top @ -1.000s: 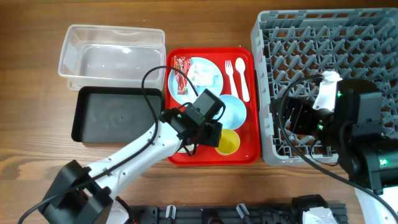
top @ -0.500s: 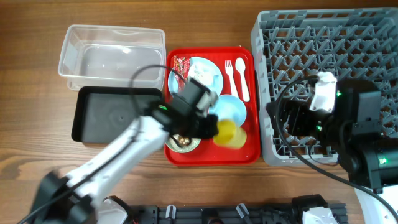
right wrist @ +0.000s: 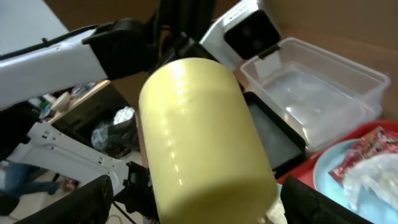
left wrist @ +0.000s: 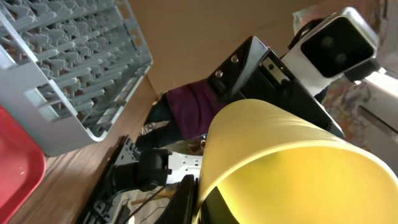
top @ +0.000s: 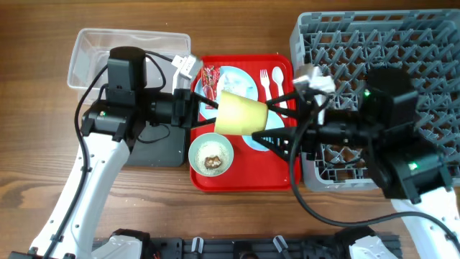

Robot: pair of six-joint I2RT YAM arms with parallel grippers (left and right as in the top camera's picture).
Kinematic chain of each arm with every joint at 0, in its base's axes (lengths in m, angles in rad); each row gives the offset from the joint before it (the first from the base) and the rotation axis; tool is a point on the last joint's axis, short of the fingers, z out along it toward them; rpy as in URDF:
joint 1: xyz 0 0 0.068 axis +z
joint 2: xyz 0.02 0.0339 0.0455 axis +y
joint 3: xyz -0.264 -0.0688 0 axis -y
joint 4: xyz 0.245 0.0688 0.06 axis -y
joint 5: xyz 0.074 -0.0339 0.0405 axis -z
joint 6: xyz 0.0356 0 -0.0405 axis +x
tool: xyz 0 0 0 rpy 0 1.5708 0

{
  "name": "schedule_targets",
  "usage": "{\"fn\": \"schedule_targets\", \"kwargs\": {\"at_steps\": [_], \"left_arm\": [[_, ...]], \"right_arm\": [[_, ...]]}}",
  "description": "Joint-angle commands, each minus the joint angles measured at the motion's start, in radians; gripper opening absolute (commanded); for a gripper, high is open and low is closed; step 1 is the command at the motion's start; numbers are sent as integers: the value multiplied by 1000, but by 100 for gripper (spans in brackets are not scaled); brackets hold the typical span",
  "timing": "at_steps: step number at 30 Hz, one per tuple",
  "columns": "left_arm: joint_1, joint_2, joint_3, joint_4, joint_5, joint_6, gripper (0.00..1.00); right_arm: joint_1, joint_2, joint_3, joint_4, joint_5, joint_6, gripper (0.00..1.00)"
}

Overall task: Sort waste into correct bins and load items into the dishwasher rack
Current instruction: 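Hand the yellow cup from the left gripper to the right gripper, then lower the yellow cup into the dish rack with the right gripper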

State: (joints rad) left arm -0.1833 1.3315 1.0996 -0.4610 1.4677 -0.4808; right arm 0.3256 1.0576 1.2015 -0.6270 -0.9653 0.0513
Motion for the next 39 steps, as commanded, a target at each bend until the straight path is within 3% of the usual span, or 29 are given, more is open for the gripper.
{"fn": "schedule_targets", "kwargs": {"at_steps": [1,3,4,5,12,13,14,16,19,23,26,28,32,39], "left_arm": [[-6,-2,8,27,39,2,4],[-5,-2,8,32,39,2,4],[-5,-2,8,32,39,2,4],[-5,-2,8,32,36,2,4],[-5,-2,8,32,24,2,10],[-5,-2,8,32,24,2,17],[-5,-2,8,32,24,2,36],[-2,-2,8,32,24,2,85],[10,-2,8,32,24,2,100],[12,-2,8,32,8,2,100],[11,-2,8,32,0,2,100],[11,-2,8,32,0,2,100],[11,-2,8,32,0,2,100],[11,-2,8,30,1,2,100]], "right_arm": [[61,39,14,63,-31,31,83],[87,64,14,98,-31,44,69],[87,71,14,113,-31,57,54],[87,71,14,115,-31,57,47],[87,54,14,110,24,76,35],[87,50,14,110,40,82,34],[87,48,14,108,50,83,33],[83,20,14,71,140,83,32],[28,-60,14,-32,264,83,31],[-77,-195,14,-250,529,100,30],[-127,-240,14,-471,956,287,31],[-137,-225,3,-601,1117,377,31],[-137,-142,-82,-661,1123,422,31],[-137,196,-117,-561,1073,409,32]]}}
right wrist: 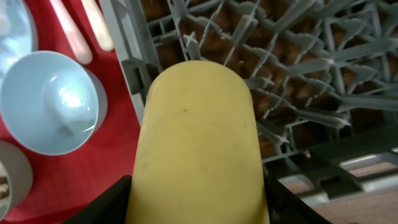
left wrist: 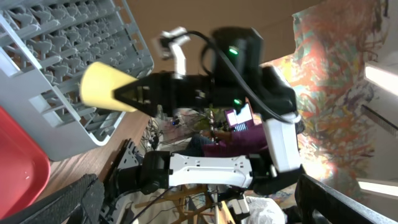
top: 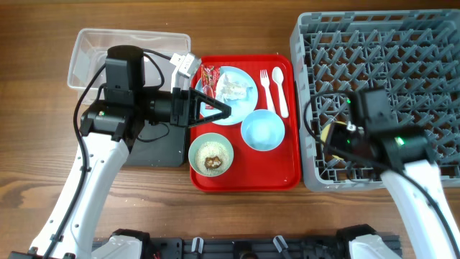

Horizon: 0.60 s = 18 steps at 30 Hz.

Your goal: Sort waste into correct bins and load items into the dishwasher rack

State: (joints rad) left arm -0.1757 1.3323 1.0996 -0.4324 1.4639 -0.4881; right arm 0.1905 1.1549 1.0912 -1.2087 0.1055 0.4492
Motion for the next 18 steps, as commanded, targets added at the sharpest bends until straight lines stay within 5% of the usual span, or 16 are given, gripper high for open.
{"fn": "schedule_targets", "kwargs": {"at_steps": [1,4,6,12,14,15,18], "left_arm": [[4,-3,8,2,5,9,100],[4,-3,8,0,5,9,100],[4,-3,8,-5,5,9,100],[-9,-3,8,-35,-99,14,99],[-39,-3,8,-127,-241,59,99],[-55,-3,8,-170,-297,79,99],[-78,-3,8,-209,-336,115,99]], "right_arm": [[-3,149,-7,42,3,-3,34],[-34,222,-6,45,-33,-5,43],[-65,215,7,45,-85,-6,62],[-72,27,127,87,-194,-74,70],[-72,-86,142,124,-209,-80,90],[-72,-119,142,113,-178,-77,78],[-72,-119,142,72,-83,-75,78]]}}
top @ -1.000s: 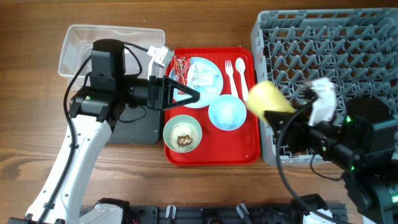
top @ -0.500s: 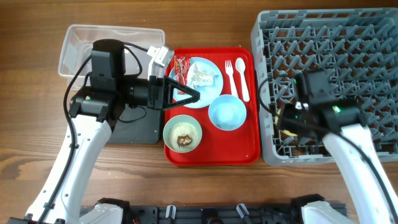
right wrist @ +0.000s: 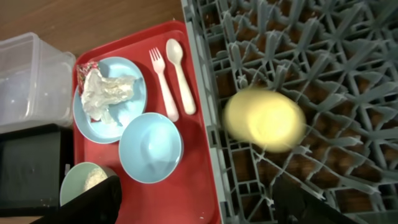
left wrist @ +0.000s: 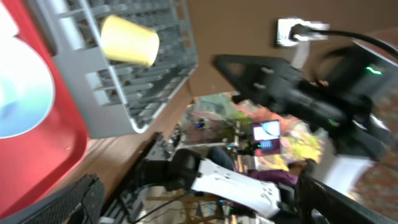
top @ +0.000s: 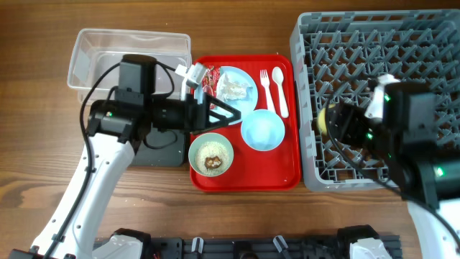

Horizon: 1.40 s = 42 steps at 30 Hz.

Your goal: Sort waste into correct bins and load items into the dishwasher rack

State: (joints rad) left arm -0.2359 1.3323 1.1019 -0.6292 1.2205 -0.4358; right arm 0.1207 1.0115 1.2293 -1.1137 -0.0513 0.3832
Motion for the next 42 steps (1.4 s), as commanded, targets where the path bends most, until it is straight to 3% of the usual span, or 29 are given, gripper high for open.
{"fn": "schedule_targets", "kwargs": {"at_steps": [1,5,8,12,14,16,20,24,28,32,36,39,42], "left_arm": [[-18,-3,5,-12,-93,63,100],[-18,-3,5,-23,-93,63,99],[-19,-3,5,-77,-167,69,91],[-170,1,4,-301,-844,53,78],[-304,18,-17,-322,-1077,-5,70],[-438,63,-60,-293,-1225,-86,65],[-607,249,-94,-114,-1397,-100,49],[-634,367,-94,-55,-1416,-100,35],[-634,446,-94,-40,-1416,-100,4],[-634,386,-56,-117,-1416,-101,4],[-600,204,43,-267,-1403,-127,4],[-426,35,45,-283,-1243,-125,4],[-232,-10,45,-281,-1046,-102,4]], "right_arm": [[-3,41,4,-33,74,-9,78],[-3,116,4,-59,54,-10,78],[-2,107,4,-37,-86,-79,76],[-2,-34,4,93,-278,-117,79],[-2,-90,4,139,-287,-90,83],[-2,-116,4,149,-287,-87,84],[-2,-105,4,107,-287,-92,84],[-2,-90,4,81,-287,-92,84],[-2,-85,3,67,-287,-92,84],[-2,-85,3,62,-287,-93,84],[-2,-85,3,63,-286,-92,84],[-2,-85,3,63,-286,-93,84],[-2,-85,3,63,-286,-92,84]]}}
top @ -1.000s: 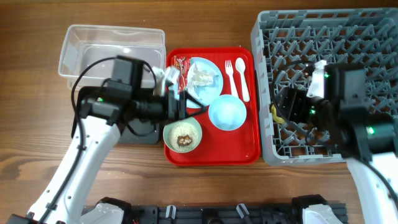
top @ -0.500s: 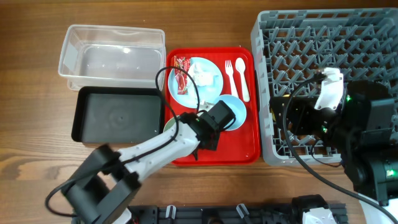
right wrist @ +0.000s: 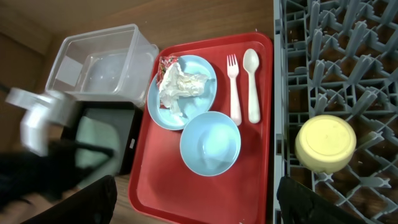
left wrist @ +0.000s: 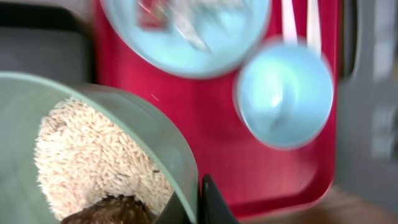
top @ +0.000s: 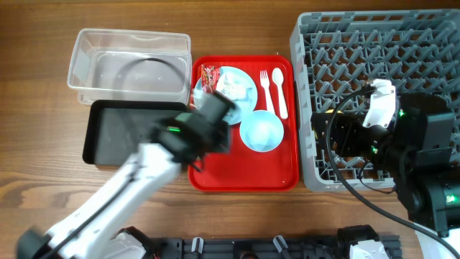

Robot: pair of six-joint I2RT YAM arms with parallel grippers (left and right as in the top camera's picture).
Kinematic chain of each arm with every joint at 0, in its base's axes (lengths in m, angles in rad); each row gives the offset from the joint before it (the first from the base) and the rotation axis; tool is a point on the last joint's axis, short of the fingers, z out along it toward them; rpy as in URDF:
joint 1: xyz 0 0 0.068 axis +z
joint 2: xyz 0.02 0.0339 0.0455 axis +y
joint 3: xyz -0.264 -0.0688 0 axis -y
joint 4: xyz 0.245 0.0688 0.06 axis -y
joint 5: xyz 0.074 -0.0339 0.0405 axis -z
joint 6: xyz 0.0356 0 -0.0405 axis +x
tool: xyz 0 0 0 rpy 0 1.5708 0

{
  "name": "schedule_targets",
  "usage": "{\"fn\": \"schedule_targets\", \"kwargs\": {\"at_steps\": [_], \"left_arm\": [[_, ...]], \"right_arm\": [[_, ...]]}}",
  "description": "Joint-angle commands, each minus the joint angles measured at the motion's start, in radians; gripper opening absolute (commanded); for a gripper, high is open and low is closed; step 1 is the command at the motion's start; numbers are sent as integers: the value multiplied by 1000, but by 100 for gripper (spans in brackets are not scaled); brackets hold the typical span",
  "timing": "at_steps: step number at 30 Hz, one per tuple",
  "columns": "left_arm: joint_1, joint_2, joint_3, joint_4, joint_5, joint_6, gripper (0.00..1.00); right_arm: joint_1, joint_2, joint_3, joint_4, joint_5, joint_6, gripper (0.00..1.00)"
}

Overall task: Sort waste into correct bins and load items into the dishwasher rack
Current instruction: 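Tip the green bowl over the black tray to dump the rice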

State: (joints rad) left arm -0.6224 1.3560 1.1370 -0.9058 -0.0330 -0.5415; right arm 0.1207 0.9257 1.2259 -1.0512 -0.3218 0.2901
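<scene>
A green bowl point(left wrist: 81, 155) of rice and brown leftovers fills the left wrist view. My left gripper point(left wrist: 199, 202) is shut on its rim, one finger inside and one outside, over the red tray point(top: 244, 173). From overhead the blurred left arm hides the bowl. A yellow cup point(right wrist: 325, 142) sits bottom up in the grey dishwasher rack point(top: 359, 43). My right gripper point(right wrist: 199, 208) hangs open and empty above the rack's left edge.
On the tray are a blue bowl point(top: 261, 132), a blue plate point(top: 228, 85) with a crumpled wrapper, a pink fork point(top: 265, 86) and a spoon point(top: 279, 90). A clear bin point(top: 129, 57) and a black bin point(top: 115, 129) stand left of the tray.
My left gripper was open above the tray beside the green bowl; now it is shut on the bowl's rim. The blurred yellow cup now rests still in the rack, with my right gripper farther above it.
The yellow cup was between both grippers above the tray. Then my right gripper held it over the rack while the left stood open. Then the cup was in the rack and the right gripper open. Now the left grips the green bowl.
</scene>
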Motion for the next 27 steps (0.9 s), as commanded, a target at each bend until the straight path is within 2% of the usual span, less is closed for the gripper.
{"fn": "schedule_targets", "kwargs": {"at_steps": [1,3,6,10,12,15,22,24,25,27], "left_arm": [[250,-32,8,0,336,49,4],[452,5,-5,8,586,125,4],[667,111,-31,7,918,285,4],[835,293,-75,6,1321,470,4],[882,386,-82,-10,1463,531,4],[931,444,-82,-30,1570,565,4],[973,444,-82,-39,1571,565,4],[976,444,-82,-19,1547,612,4],[981,444,-82,-63,1582,607,4],[978,433,-81,-129,1605,713,4]], "right_arm": [[-2,1,6,0,-16,0,84],[-2,1,6,2,-16,1,84],[-2,1,6,2,-16,0,84],[-2,1,6,-2,-16,0,83],[-2,1,6,-5,-16,-2,84],[-2,0,6,-7,-16,-3,83],[-2,0,6,-8,-15,-2,83],[-2,0,6,-8,-16,-2,84],[-2,0,6,-8,-16,-2,83],[-2,0,6,-10,-16,-2,83]]}}
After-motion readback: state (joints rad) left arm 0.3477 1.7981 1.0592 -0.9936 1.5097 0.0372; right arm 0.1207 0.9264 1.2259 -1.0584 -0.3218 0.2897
